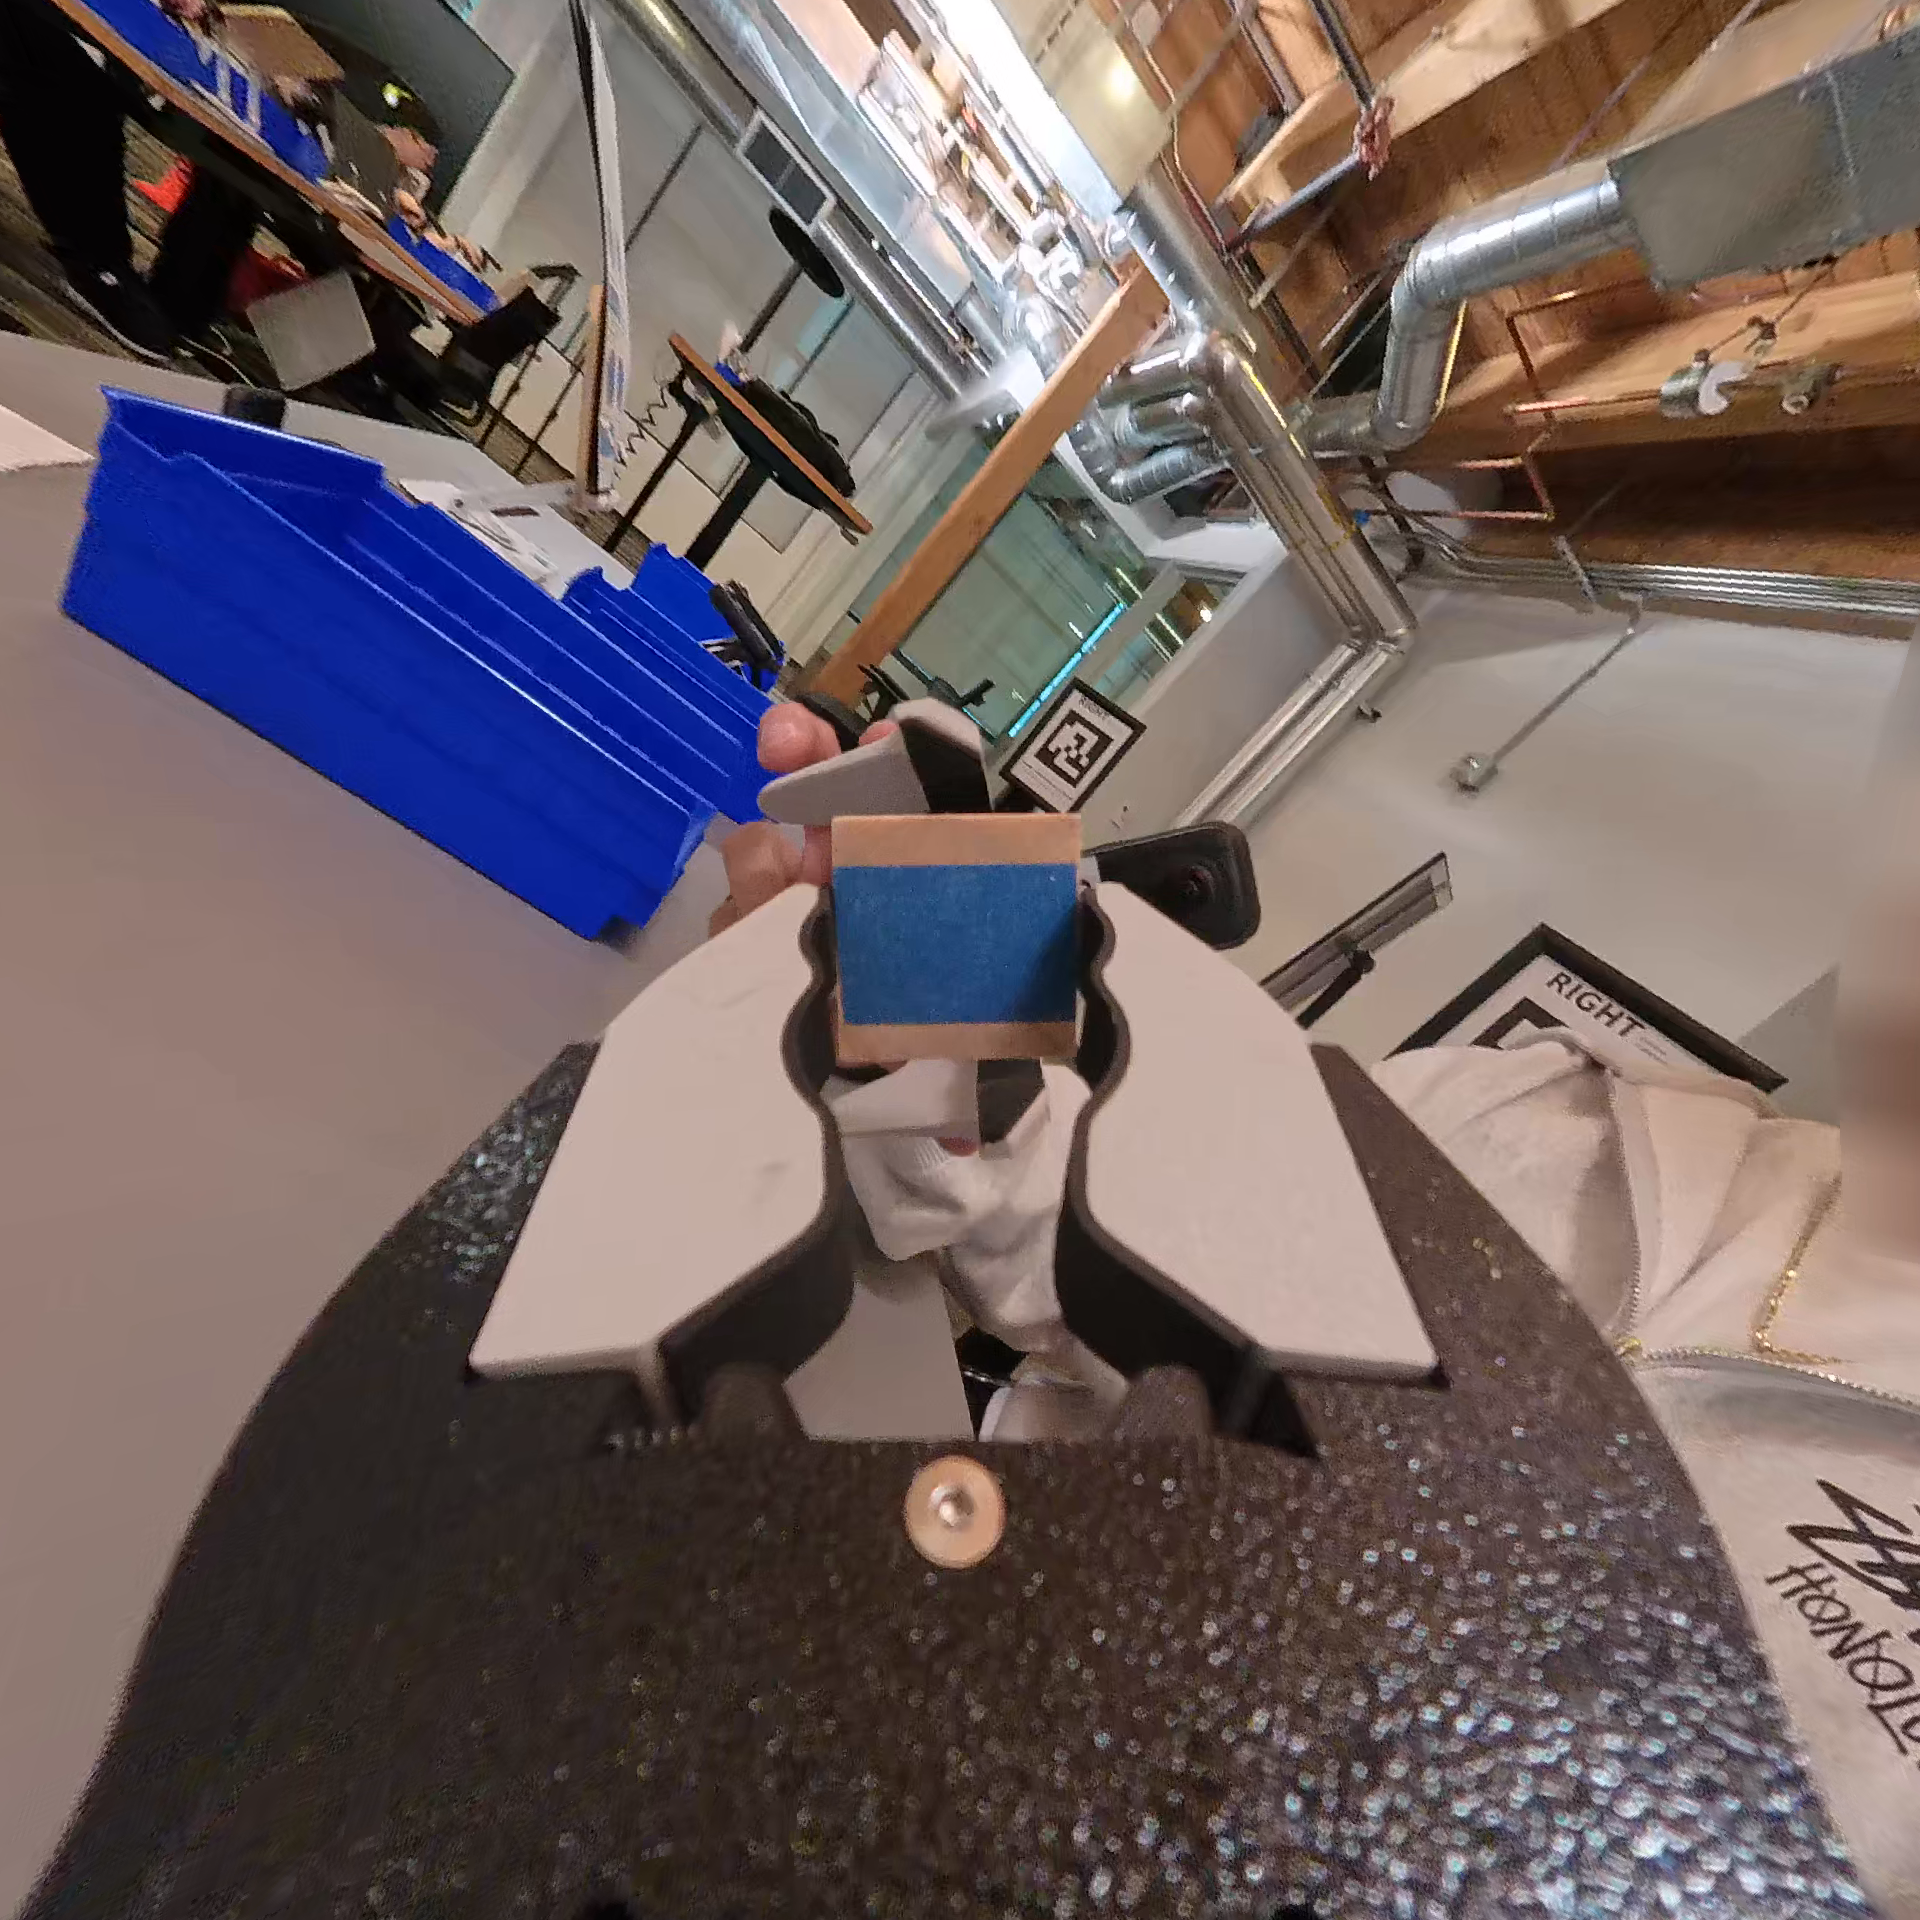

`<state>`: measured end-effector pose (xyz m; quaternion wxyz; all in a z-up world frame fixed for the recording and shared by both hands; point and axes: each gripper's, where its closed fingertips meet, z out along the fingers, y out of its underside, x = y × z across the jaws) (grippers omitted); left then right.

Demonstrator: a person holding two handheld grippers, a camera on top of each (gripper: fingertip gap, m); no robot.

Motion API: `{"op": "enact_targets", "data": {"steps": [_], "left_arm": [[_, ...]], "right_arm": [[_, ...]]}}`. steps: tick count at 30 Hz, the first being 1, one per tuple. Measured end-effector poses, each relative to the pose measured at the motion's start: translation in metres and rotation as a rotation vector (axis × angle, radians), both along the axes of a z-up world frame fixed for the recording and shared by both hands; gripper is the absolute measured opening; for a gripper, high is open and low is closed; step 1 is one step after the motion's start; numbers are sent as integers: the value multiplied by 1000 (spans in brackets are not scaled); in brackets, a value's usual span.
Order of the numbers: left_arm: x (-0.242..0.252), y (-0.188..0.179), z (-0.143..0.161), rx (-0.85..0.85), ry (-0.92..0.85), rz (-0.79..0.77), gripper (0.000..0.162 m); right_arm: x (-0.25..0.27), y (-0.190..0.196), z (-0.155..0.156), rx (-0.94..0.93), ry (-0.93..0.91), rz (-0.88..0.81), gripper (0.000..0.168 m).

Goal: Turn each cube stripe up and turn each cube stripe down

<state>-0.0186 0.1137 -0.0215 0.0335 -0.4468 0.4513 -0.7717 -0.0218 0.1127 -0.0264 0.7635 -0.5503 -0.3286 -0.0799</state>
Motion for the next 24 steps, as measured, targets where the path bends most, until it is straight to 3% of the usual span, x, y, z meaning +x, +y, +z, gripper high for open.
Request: {"op": "enact_targets", "data": {"steps": [3, 7, 13, 16, 19, 24], "left_arm": [[-2, -10, 2, -9, -4, -43, 43], [-1, -16, -1, -13, 11, -62, 43], [3, -12, -8, -48, 30, -30, 43], [9, 1, -14, -40, 27, 77, 68], [12, 16, -25, 1, -1, 182, 70], [34, 45, -90, 290, 146, 482, 73]], "right_arm": [[-4, -3, 4, 24, -32, 11, 74], [-7, -8, 9, 83, -63, 21, 47], [-3, -6, 1, 10, -65, 2, 45], [9, -8, -2, -100, -20, -11, 45], [49, -13, -7, -258, -49, -133, 44], [175, -45, -13, -648, -104, -482, 45]]}}
